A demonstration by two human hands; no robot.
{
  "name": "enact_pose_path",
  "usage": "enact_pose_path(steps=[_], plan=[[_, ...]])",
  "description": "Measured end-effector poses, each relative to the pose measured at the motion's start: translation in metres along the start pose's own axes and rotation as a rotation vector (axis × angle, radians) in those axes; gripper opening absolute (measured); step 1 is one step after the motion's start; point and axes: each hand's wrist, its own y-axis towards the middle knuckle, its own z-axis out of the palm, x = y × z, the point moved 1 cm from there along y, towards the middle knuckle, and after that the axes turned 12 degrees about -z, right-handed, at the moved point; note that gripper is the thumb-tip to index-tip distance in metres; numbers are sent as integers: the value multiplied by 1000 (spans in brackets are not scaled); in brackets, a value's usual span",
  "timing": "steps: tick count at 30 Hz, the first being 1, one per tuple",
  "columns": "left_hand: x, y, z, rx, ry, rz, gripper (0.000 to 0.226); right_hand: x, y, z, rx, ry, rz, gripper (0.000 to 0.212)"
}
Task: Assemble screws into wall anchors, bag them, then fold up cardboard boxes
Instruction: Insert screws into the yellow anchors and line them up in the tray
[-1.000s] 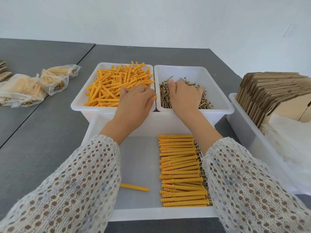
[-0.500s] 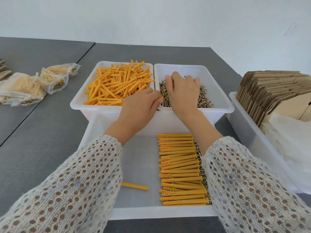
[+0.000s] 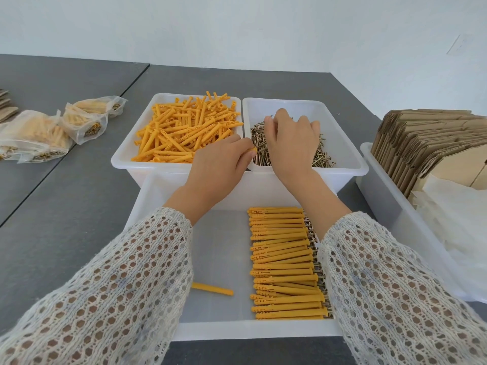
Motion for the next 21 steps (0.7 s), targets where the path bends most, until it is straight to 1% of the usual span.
enact_pose_path(steps=[4,8,12,15,18,21], plan=[[-1,-1,0,5,15,34,27,11,-1,-3,-16,-14,-57,43],[-2,-1,0,-5,-32,-5,25,20,-2,-9,-156,-33,-114,33],[-3,1,0,-11,-91,-58,23,28,-1,-15,-243,-30,-156,31],[-5,0,-1,-31,-132,-64,22,33,-1,-19,-305,12,-232,25],[-2,1,1,-35,-157,-94,23,41,-2,-23,-281,71,-332,26],[-1,3,0,-37,-226,-111,21,43,-4,-26,-223,186,-348,32]])
